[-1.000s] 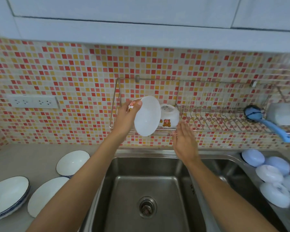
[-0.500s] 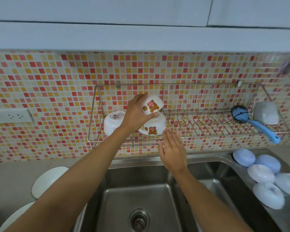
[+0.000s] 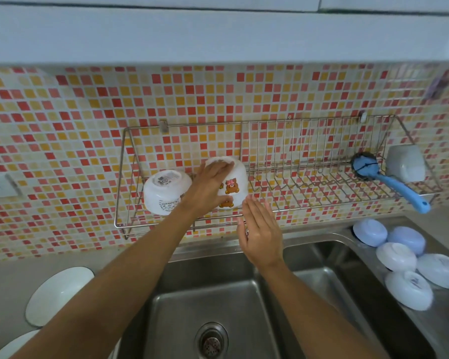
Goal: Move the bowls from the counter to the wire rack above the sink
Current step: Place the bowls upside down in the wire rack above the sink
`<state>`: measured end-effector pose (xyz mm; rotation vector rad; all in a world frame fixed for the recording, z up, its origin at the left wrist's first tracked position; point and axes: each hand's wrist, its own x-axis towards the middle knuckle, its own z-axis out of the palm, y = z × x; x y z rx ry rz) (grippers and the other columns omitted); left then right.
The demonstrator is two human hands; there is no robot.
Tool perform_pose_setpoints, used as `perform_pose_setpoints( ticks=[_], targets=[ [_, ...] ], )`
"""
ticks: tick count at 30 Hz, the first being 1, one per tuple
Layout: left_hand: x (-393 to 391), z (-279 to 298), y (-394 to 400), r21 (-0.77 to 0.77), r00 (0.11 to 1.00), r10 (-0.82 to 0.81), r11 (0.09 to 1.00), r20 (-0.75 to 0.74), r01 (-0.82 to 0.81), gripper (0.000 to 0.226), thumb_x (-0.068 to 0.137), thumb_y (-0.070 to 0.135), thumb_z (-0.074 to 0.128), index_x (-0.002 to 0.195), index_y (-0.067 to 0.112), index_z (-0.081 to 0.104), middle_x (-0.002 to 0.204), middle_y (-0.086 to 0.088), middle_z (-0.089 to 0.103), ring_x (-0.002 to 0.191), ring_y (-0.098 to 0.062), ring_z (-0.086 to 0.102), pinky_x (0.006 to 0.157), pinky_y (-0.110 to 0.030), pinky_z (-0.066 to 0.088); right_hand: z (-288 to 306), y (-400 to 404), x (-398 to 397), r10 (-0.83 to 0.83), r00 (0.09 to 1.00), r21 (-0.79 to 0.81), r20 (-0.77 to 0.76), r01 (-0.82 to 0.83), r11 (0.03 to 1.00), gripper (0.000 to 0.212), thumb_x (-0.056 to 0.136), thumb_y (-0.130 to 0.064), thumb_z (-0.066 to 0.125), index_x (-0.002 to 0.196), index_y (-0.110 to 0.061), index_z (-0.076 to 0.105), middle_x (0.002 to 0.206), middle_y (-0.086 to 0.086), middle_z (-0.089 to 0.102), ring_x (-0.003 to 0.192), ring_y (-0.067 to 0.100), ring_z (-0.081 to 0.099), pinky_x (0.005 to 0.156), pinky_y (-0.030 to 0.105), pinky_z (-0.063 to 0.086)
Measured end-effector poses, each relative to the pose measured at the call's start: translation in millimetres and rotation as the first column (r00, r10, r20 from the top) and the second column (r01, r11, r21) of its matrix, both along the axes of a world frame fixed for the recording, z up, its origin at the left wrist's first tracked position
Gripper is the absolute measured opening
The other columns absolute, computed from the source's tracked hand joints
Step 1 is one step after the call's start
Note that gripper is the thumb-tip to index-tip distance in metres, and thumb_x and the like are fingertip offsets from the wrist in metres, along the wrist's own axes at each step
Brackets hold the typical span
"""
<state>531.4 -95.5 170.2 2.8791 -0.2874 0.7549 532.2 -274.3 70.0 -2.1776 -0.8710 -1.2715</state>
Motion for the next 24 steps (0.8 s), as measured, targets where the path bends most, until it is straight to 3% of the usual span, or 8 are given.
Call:
perform_pose_setpoints(
  ticks=[13,17,22,24],
  targets=[
    [1,-5,3,0.003,0.996,-0.027,1.0,-0.085,0.027,0.091,0.071,0.034,0.08,0.147,0.017,0.033,0.152,-0.006,0.034,0.139,-0.028,0.027,0.115,-0.045,0.024,3,2,-4,-0.019,1.0,0.027,0.009,0.018,0.999,0.04,0.096,-0.026,0.048,0.123,0.0,0.063,0.126,0.015,0.064,0.122,0.026,0.059,0.111,0.042,0.038],
    [-6,-5,9,-0.074,0.996,-0.035,0.997,-0.084,0.029,0.081,0.078,0.041,0.073,0.146,0.02,0.034,0.152,-0.004,0.034,0.139,-0.026,0.03,0.114,-0.044,0.028,4,2,-6,-0.027,1.0,0.028,0.003,0.027,0.999,0.04,0.095,-0.026,0.05,0.123,-0.001,0.064,0.125,0.015,0.065,0.121,0.026,0.059,0.111,0.043,0.037],
    [-28,-2,37,-0.097,0.99,0.138,0.986,-0.012,-0.139,0.064,0.089,0.041,0.059,0.143,0.014,0.038,0.151,-0.01,0.036,0.14,-0.03,0.03,0.117,-0.051,0.017,4,2,-6,-0.021,1.0,0.035,-0.005,0.022,0.999,0.04,0.095,-0.026,0.05,0.124,-0.001,0.063,0.127,0.014,0.064,0.123,0.025,0.058,0.113,0.042,0.036],
    [-40,-5,51,-0.093,0.975,0.224,0.97,-0.01,-0.224,0.059,0.09,0.043,0.057,0.14,0.013,0.042,0.15,-0.013,0.038,0.138,-0.033,0.033,0.115,-0.055,0.021,4,2,-6,-0.022,1.0,0.037,-0.012,0.022,0.999,0.041,0.095,-0.027,0.049,0.124,-0.002,0.063,0.127,0.014,0.064,0.122,0.026,0.058,0.113,0.042,0.035]
  ],
)
